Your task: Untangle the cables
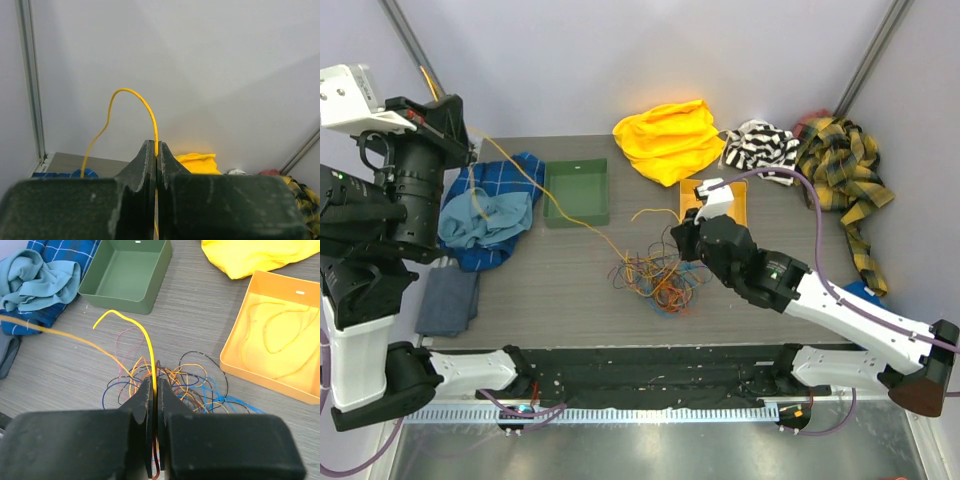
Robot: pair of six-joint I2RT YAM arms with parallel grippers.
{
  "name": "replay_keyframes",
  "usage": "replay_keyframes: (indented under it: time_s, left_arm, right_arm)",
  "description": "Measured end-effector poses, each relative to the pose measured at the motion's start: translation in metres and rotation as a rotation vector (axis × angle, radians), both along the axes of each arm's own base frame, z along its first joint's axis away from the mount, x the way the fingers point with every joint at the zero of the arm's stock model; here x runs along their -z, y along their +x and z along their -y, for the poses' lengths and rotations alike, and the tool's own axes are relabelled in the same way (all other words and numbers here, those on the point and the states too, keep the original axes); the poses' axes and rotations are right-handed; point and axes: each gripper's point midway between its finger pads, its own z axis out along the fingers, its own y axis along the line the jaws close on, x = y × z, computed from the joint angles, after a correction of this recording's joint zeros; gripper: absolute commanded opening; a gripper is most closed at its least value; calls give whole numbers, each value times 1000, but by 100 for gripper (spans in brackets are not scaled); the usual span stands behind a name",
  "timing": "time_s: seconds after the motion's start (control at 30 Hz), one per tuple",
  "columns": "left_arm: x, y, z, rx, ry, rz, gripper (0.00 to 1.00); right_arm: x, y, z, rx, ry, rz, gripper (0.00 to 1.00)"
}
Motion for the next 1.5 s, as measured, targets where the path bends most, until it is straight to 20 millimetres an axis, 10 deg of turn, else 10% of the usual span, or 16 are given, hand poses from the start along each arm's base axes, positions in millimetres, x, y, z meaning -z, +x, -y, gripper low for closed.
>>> replay_keyframes:
  time_s: [0.13, 0.23, 0.4, 0.8, 1.17, 1.5]
  left_arm:
    - [4, 5, 4, -14, 21, -11, 0]
    - [11, 15, 13, -32, 64, -35, 0]
    - [23, 30, 28, -60, 137, -79, 0]
    - [49, 47, 53, -38, 212, -153, 0]
    - [56, 44, 63, 34, 199, -175, 0]
    - [63, 43, 68, 65, 196, -196, 0]
  right_arm:
    - [21, -4, -4, -22, -17, -38, 1]
    - [65, -8, -12, -56, -74, -120, 44]
    - [137, -13, -27, -74, -249, -257, 71]
    - [81, -3, -76, -181, -199, -96, 74]
    - [168, 12, -133, -326, -391, -155, 74]
    - [191, 30, -163, -354, -438, -137, 69]
